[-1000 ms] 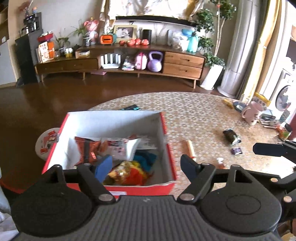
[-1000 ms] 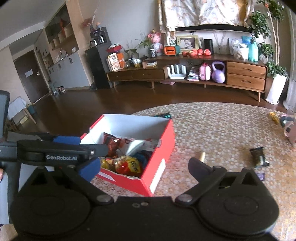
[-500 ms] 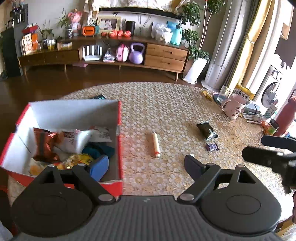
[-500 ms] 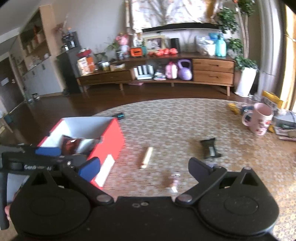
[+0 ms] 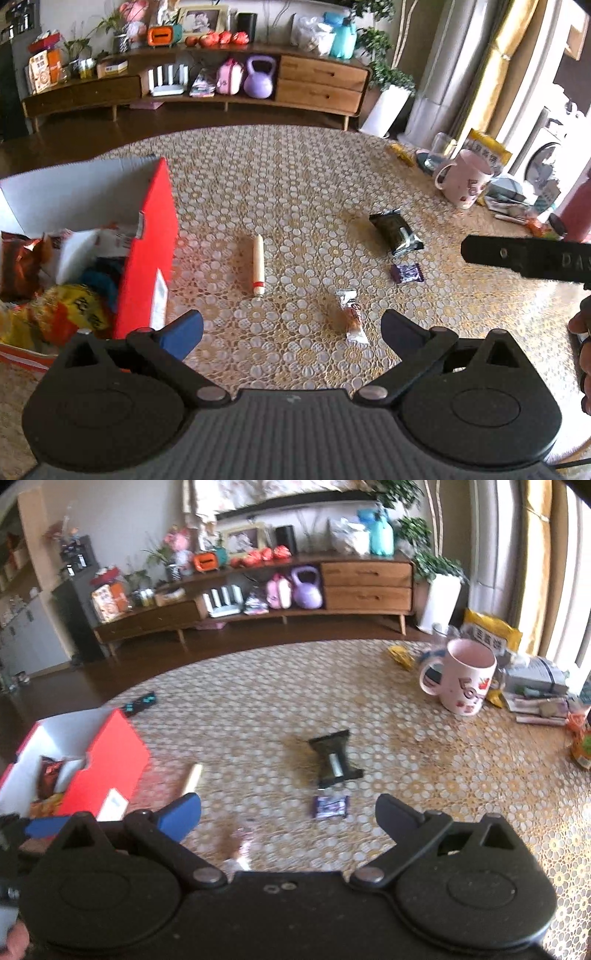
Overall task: Organize snacks
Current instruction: 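Grasp the small wrapped snack with the left tool while the right grasps the dark bar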
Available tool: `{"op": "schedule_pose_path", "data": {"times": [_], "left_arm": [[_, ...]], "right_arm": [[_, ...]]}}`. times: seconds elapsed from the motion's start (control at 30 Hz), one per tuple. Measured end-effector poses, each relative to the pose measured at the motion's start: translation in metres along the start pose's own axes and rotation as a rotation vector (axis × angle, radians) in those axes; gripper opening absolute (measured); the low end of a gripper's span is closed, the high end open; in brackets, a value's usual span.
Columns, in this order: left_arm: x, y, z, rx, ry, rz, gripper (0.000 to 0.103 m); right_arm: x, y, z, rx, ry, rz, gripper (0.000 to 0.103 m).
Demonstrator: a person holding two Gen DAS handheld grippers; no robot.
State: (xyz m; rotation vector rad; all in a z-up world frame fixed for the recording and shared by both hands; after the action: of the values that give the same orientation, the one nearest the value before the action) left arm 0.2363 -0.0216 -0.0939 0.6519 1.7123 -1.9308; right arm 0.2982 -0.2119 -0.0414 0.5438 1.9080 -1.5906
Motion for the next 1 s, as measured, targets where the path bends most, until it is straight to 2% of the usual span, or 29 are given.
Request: {"op": "schedule_pose_path", "data": {"times": [0.27, 0.5, 0.7, 0.8, 1.0], "left_arm": [[0.004, 0.045, 0.015, -0.051, -0.021, -0.049, 0.103], [0.005, 0.078, 0.029, -0.055, -0.009, -0.093, 0.103], [0.006, 0.097, 0.039, -0.054, 0.008, -0.099, 0.102], [0.006, 0.101, 0.045, -0.054, 0.025, -0.087, 0.102], [0.009, 0.115, 0.058, -0.041, 0.049, -0.096, 0.089]], "right_arm": [[-0.016, 0.046, 0.025, 0.033, 0.027, -0.031, 0.097], [-0.022, 0.085, 0.035, 0.041, 0.032, -0.066, 0.095], [-0.023, 0.117, 0.040, 0.058, 0.018, -0.099, 0.089], [-0.023, 0.130, 0.041, 0.062, 0.006, -0.113, 0.082], [-0.019, 0.152, 0.042, 0.060, 0.009, -0.135, 0.073]]}}
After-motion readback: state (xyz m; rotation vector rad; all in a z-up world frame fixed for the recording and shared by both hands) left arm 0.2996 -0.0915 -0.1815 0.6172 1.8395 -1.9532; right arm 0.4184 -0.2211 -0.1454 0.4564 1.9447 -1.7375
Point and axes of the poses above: each gripper's, at about its wrist camera, not at the fingertips, and y roughly the way its jaws point, z to its right, x to its underside, the point moved 7 cm from there along y, roughly the way its jaws point, and after that the axes turned 3 degrees about y, right-handed, at the moved point
